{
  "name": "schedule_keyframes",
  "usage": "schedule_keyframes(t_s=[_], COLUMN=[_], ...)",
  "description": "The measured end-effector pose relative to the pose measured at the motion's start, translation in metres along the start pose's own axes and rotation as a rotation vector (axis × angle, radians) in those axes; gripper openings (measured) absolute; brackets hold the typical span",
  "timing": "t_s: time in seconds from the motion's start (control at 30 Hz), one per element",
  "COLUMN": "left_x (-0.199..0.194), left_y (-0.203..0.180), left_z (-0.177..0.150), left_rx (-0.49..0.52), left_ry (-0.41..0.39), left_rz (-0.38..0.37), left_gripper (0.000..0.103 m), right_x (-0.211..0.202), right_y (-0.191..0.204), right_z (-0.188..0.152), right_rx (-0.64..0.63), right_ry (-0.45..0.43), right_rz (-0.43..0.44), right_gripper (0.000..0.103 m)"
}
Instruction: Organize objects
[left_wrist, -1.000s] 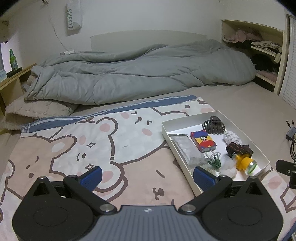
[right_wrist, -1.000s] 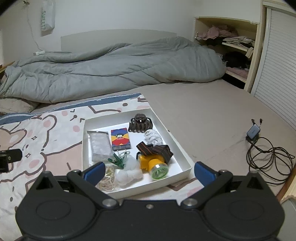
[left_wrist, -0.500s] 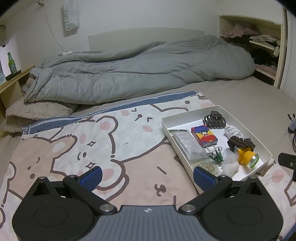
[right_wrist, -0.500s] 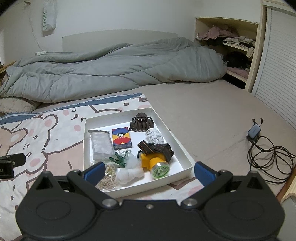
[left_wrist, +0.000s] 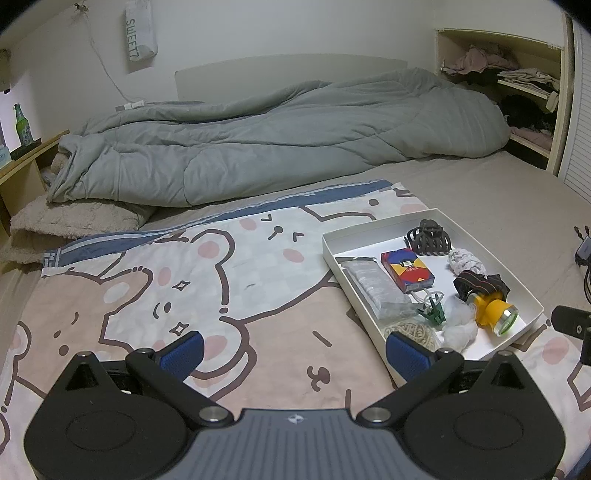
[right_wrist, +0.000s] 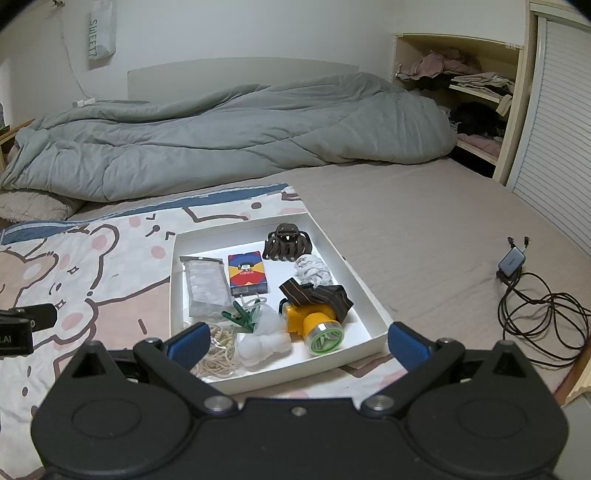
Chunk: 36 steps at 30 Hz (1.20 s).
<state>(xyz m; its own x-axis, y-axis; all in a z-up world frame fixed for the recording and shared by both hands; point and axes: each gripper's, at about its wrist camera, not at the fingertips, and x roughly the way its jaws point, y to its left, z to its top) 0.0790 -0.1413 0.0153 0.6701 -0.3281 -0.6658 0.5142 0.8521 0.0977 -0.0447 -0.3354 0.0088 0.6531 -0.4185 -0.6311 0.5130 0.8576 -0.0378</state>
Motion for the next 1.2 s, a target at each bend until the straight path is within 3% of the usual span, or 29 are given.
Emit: schedule_keyframes(t_s=[1.2], left_x=[0.0010], left_y=[-0.0023], left_z=[-0.0006], left_rx=[0.003], left_ry=[0.005], left_rz=[-0.003], left_gripper=[0.103], right_x=[0.0017], right_y=[0.0029], right_z=[-0.0016], right_rx=[0.005], right_ry=[0.006], right_rz=[0.007], right_gripper=[0.103])
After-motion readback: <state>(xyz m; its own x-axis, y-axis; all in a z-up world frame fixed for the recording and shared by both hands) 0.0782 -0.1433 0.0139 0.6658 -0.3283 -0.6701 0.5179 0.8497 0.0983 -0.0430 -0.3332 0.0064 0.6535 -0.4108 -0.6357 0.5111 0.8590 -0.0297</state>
